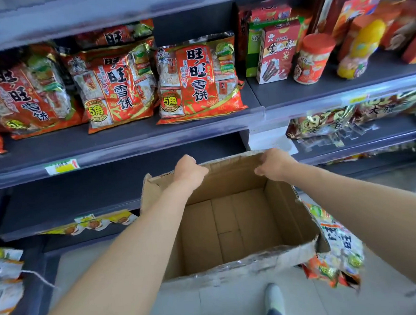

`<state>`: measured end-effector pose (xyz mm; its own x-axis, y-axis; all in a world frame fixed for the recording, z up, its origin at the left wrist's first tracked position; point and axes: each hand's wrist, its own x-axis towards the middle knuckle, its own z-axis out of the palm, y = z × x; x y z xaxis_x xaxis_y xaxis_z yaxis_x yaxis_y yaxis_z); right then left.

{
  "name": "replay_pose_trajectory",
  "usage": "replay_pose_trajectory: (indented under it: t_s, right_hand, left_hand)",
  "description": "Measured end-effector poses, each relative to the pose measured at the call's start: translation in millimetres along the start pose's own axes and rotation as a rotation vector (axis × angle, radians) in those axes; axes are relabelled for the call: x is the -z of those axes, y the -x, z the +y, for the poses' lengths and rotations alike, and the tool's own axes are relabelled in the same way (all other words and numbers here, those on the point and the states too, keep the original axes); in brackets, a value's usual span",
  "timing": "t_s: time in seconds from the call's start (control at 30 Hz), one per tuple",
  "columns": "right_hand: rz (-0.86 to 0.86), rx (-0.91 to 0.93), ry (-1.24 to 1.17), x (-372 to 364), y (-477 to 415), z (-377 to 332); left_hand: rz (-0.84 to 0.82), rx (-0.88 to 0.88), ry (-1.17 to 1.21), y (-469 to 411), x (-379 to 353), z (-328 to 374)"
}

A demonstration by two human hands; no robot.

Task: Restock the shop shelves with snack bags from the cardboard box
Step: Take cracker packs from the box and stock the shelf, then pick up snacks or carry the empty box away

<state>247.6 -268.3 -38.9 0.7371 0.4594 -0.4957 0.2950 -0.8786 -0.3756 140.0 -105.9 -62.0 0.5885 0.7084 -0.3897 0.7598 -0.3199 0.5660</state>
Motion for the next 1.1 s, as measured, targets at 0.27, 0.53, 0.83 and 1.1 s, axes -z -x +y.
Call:
replay_pose_trajectory:
  t_s: [0.27, 0.53, 0.83, 1.1]
  right_hand:
    - [0.003, -0.162, -0.104, -70.6, 54.3, -11.4]
    - [-0.194, -0.382, 0.164, -143.2, 83.5, -43.2]
    - [0.099, -0.606, 0.02, -177.8, 105.2, -46.1]
    - [0.184, -0.658, -0.049, -184.4, 124.6, -22.2]
  left_hand:
    - [0.035, -0.05, -0.315, 8.6, 16.8, -75.3]
    - [0.096, -0.106, -0.518, 17.7, 34.8, -144.8]
    - [-0.137, 0.274, 0.027, 10.4, 24.4, -172.8]
    - [-0.135, 0.288, 0.136, 30.6, 22.0, -170.0]
